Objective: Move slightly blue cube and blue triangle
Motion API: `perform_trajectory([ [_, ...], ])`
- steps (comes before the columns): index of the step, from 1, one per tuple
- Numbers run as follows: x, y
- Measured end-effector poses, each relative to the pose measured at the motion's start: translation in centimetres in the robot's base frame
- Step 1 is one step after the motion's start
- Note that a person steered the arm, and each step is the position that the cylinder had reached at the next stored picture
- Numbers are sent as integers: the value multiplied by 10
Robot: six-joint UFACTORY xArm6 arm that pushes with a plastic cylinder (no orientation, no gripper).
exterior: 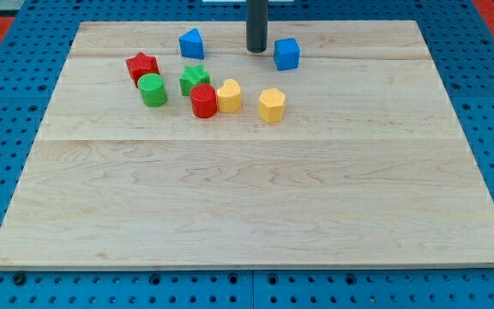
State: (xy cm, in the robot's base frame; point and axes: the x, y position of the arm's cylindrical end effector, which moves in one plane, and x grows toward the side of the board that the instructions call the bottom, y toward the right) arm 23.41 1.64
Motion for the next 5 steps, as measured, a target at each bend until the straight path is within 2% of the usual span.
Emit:
perform_trajectory([
  [1,-41,-24],
  [2,-41,-91],
  [3,-32,-109],
  [4,-7,-72],
  [5,13,-80],
])
